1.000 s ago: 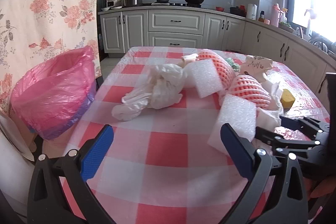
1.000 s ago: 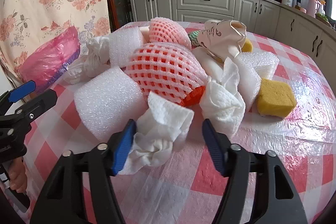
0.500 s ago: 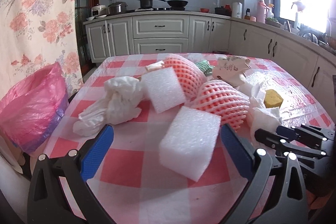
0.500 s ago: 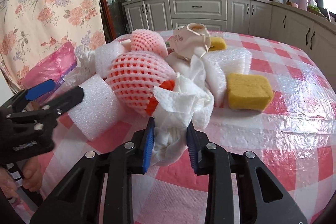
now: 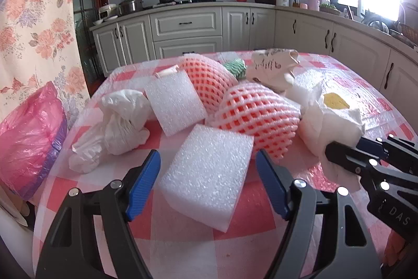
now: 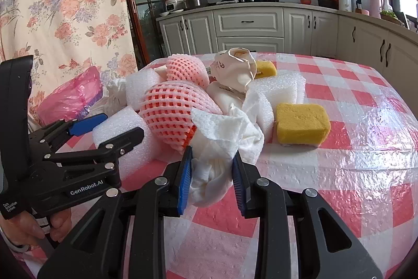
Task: Collect trash
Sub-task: 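Grasp the white foam block with the left gripper while the right gripper grasps a crumpled tissue, then carry both items to the pink bin and open both grippers to drop them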
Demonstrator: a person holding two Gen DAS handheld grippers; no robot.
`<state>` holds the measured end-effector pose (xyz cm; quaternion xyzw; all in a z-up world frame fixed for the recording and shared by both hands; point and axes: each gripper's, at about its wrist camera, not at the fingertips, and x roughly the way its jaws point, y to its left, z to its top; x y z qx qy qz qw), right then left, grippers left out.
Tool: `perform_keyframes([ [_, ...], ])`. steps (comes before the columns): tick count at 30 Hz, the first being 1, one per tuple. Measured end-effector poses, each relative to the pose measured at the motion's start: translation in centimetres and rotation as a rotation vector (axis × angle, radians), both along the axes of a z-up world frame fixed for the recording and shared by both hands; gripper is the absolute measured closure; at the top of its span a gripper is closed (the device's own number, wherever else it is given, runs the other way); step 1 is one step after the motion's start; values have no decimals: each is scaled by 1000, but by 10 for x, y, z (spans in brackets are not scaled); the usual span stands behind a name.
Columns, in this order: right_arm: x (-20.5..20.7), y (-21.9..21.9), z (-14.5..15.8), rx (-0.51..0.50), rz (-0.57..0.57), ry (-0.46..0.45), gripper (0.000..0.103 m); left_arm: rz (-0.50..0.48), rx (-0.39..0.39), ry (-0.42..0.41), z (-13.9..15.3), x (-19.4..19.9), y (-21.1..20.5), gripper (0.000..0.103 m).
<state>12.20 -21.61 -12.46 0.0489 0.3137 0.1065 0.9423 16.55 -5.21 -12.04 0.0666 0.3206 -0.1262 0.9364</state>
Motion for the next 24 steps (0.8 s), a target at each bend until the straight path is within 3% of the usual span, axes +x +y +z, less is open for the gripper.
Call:
perform_keyframes([
  [2,-1,2,0,-4,4,-1,73,-13,-4,16,-2,0,2,43],
  [12,-1,24,11,-47,45,-22,74,1,-25,-31,7,-19,25,48],
  [24,19,102,42,-65,231,-81,74,209,-80,-140,54,-44,118,48],
])
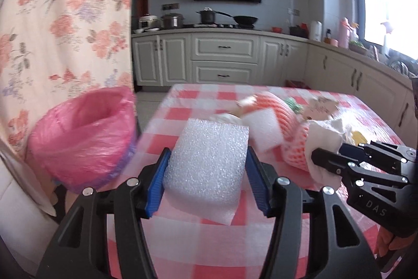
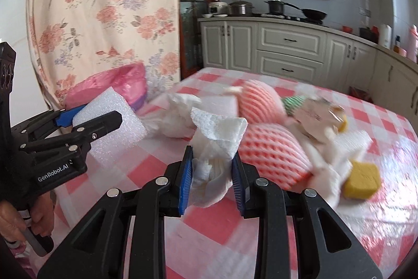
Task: Collect trash
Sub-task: 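Carry both items to the pink bin and open both grippers to drop them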
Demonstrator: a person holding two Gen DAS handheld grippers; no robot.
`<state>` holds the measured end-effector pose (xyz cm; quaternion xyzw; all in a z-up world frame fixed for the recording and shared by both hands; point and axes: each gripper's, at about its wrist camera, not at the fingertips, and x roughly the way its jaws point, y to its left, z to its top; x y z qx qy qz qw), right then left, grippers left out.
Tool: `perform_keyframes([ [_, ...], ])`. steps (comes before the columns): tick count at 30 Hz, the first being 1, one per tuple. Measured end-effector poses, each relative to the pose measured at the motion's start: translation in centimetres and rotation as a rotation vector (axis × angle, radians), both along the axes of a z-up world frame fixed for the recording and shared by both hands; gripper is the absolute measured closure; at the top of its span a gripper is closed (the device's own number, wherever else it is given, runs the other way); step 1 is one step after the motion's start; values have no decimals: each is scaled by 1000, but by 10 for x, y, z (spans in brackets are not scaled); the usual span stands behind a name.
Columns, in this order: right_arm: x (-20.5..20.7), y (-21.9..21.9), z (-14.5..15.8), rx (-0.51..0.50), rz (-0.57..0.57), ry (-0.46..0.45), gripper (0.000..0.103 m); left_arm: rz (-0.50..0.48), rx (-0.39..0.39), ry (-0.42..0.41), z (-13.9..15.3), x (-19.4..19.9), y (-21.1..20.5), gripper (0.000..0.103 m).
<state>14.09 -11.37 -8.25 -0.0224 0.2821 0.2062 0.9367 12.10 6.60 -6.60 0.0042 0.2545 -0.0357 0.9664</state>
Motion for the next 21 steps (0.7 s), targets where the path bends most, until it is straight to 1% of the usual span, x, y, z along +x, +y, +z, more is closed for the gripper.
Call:
perform_keyframes([
  [2,9,20,7,10,51,-4,74,53,-13,-8,9,0,22,48],
  [5,22,50,19,24,123,-15,74,116,-53,-20,21,0,56,48],
  [11,56,119,44,35,253,-60,74,257,-89,-43,44,11,131,48],
  [13,72,140,50,49,282,-58,74,294,-83,-44,50,19,154,48],
  [15,89,160,54,72,302,-44,74,334,-55,-41,56,31,177,48],
  [17,106,180,59,87,317,-33,74,357,-35,-43,61,41,194,48],
  [19,118,198,63,91,334,-40,74,376,-13,-44,62,48,208,48],
  [21,129,215,64,90,349,-39,74,389,-16,-40,62,57,222,48],
])
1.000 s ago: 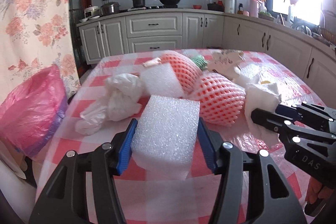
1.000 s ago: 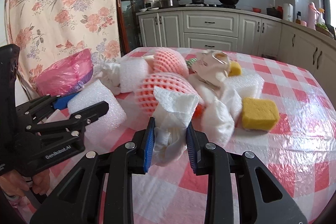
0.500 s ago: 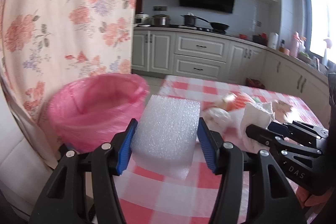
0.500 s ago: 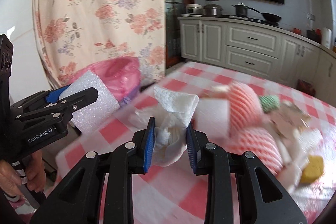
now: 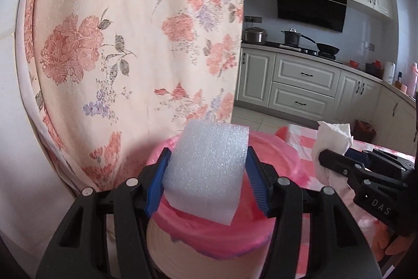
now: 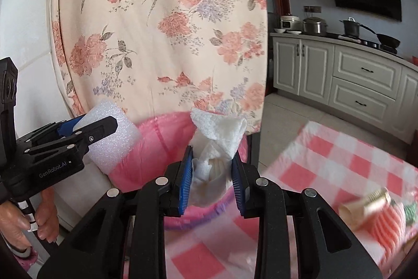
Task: Collect trash
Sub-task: 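Carry both items to the pink bin and open both grippers to drop them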
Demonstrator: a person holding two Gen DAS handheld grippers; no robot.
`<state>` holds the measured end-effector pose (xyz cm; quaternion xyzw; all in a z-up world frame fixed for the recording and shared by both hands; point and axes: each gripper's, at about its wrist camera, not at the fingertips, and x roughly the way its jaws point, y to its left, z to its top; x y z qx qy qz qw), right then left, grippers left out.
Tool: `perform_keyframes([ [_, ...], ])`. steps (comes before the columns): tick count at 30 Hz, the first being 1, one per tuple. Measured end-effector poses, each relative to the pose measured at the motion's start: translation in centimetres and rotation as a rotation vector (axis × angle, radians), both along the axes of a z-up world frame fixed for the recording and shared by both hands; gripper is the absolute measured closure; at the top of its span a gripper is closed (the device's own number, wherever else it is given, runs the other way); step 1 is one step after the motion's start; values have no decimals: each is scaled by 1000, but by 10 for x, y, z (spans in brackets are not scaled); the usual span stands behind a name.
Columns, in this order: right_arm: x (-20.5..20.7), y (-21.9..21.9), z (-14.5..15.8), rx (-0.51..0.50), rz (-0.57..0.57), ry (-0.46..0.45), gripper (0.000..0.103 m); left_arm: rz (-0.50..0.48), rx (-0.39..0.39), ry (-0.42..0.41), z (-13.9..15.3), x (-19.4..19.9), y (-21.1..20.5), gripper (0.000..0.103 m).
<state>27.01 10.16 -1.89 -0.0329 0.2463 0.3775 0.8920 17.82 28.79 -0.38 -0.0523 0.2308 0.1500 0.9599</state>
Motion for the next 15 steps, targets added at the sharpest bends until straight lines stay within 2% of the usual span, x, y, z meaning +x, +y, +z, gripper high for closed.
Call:
perform_keyframes([
  [4,19,32,-5,-11,30,11,70,14,-32,23,-9,20,25,46],
  [6,26,41,-10,-27,43,18,60,12,-47,35,-16,28,33,44],
  [8,29,44,-15,-29,46,20,38,19,-57,35,-22,32,37,28],
  [10,32,40,-19,-21,33,31,38,41,-66,32,-27,33,41,25],
  [15,24,20,-19,-17,-4,10,38,58,-77,22,-29,25,41,25],
])
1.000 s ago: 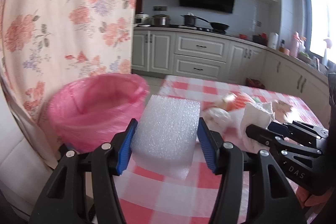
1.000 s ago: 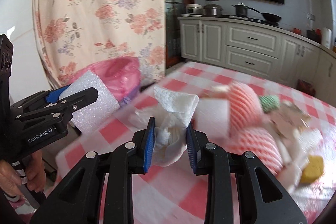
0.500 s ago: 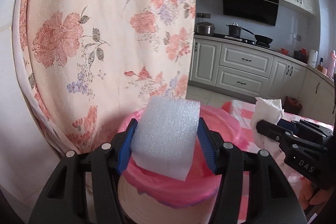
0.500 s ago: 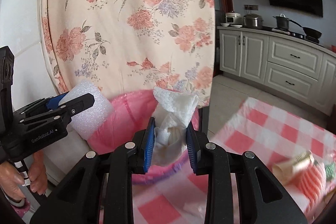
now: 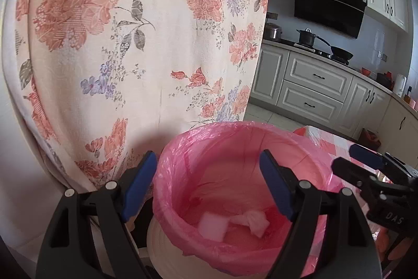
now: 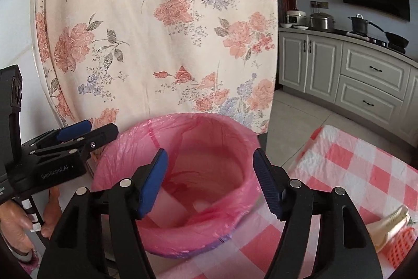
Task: Collect trash
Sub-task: 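Carry both items to the pink bin and open both grippers to drop them, then return to the table and grasp the pink foam net with the left gripper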
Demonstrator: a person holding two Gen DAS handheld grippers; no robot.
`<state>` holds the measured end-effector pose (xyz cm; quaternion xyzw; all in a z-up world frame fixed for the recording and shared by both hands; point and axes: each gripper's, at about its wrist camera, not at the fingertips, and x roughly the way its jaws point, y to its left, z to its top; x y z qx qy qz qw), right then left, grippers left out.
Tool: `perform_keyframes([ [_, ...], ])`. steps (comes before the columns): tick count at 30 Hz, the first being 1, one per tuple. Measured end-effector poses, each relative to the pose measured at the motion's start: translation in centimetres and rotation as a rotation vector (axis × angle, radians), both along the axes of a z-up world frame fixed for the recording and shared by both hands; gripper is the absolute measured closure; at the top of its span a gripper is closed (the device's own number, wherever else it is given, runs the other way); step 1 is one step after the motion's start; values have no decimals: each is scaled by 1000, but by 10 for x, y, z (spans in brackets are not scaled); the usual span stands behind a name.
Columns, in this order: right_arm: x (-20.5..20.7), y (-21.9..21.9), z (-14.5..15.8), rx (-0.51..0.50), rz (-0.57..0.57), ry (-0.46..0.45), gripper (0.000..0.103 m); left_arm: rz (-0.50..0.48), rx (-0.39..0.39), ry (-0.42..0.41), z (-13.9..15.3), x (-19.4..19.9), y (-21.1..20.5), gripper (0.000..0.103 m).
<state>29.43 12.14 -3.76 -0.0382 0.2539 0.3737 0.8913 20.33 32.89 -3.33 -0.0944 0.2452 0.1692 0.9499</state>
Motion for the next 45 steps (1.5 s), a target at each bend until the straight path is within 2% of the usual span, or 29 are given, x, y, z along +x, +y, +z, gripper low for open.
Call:
perform_keyframes([
  [3,-8,-18,1,3,-31,-6,38,10,-5,-1,-1,-8,-6,25],
  [7,-21,-40,0,8,-67,-7,37,19,-10,-21,-2,-25,-23,16],
  [16,-59,-102,-14,1,-163,-9,31,-38,-21,-19,-14,-57,-84,5],
  [24,-88,-171,-37,-18,-301,5,30,-164,-30,54,-39,-62,-155,5],
  [33,-119,-253,-51,-23,-474,9,30,-342,35,94,-53,-61,-247,5],
  [39,-130,-307,-58,-31,-604,22,30,-436,48,105,-58,-58,-290,5],
  [45,-129,-343,-74,-49,-698,86,30,-521,76,88,-59,-48,-334,5],
])
